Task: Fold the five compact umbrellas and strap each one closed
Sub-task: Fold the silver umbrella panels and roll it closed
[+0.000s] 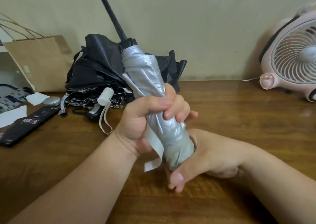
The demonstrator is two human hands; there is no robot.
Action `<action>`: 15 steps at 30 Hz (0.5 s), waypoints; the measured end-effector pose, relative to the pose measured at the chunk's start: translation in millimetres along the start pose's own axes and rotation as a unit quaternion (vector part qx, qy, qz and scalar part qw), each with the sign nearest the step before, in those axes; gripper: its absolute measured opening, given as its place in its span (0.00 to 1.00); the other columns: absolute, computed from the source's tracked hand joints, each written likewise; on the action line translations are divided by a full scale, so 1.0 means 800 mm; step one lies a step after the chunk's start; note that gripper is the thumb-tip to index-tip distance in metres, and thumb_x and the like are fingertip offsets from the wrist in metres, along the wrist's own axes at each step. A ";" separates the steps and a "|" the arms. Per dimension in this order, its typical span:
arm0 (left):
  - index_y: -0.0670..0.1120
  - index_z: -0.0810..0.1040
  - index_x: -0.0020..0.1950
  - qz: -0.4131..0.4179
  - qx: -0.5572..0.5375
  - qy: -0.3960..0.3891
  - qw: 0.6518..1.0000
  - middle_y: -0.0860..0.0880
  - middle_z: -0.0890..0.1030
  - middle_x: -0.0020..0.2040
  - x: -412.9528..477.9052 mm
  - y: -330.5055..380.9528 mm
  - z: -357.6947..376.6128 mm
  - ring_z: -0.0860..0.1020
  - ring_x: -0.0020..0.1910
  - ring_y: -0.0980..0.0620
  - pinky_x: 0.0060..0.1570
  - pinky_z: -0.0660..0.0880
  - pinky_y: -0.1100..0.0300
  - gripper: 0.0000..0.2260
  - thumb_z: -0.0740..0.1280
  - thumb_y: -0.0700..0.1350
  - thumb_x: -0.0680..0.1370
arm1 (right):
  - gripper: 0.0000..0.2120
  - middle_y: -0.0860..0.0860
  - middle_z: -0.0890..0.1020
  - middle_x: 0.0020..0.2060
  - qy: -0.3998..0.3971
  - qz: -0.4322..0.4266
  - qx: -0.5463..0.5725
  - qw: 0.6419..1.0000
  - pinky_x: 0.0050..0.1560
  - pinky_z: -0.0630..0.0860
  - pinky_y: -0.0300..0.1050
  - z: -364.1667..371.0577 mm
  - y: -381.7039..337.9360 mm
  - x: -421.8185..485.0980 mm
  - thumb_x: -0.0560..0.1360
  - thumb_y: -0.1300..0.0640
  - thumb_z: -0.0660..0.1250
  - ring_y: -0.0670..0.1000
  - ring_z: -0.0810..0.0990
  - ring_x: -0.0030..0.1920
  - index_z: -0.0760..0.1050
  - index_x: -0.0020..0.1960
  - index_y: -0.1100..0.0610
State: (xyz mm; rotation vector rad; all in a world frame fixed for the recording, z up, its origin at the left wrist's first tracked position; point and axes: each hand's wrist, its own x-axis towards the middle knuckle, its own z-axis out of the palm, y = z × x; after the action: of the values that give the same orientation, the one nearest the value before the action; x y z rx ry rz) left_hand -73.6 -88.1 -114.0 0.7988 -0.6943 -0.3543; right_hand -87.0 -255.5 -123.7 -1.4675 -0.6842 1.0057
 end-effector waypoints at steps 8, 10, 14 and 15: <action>0.43 0.75 0.39 -0.031 0.049 0.060 0.996 0.48 0.76 0.33 0.003 0.005 0.006 0.75 0.38 0.49 0.56 0.75 0.48 0.06 0.71 0.37 0.71 | 0.09 0.51 0.74 0.25 0.162 0.003 -0.170 0.972 0.23 0.68 0.41 0.009 -0.004 0.003 0.74 0.66 0.74 0.48 0.70 0.24 0.78 0.37 0.59; 0.45 0.76 0.35 -0.011 0.099 0.162 0.982 0.47 0.77 0.32 0.005 0.002 0.008 0.77 0.37 0.49 0.54 0.75 0.49 0.07 0.70 0.36 0.71 | 0.08 0.47 0.76 0.27 0.292 -0.023 -0.305 0.906 0.28 0.73 0.49 0.004 -0.006 0.005 0.71 0.64 0.73 0.48 0.72 0.27 0.75 0.37 0.57; 0.42 0.80 0.34 0.003 0.127 0.281 0.951 0.41 0.82 0.40 0.009 -0.006 0.013 0.81 0.46 0.46 0.52 0.80 0.51 0.07 0.75 0.41 0.71 | 0.09 0.43 0.81 0.38 0.429 0.026 -0.420 0.799 0.38 0.78 0.48 0.002 -0.003 0.008 0.70 0.51 0.71 0.47 0.80 0.37 0.73 0.47 0.47; 0.42 0.81 0.34 -0.009 0.124 0.297 0.947 0.40 0.83 0.42 0.010 -0.006 0.014 0.81 0.46 0.45 0.50 0.81 0.51 0.08 0.76 0.43 0.70 | 0.14 0.41 0.78 0.42 0.438 0.029 -0.457 0.774 0.40 0.77 0.47 0.005 -0.001 0.008 0.70 0.48 0.72 0.47 0.79 0.42 0.69 0.50 0.44</action>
State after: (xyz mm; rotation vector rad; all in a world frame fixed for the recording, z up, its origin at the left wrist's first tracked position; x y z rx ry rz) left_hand -76.2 -101.7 -108.8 1.0874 -0.1618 -0.0284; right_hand -87.9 -248.0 -124.3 -2.5437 -0.4045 -0.1580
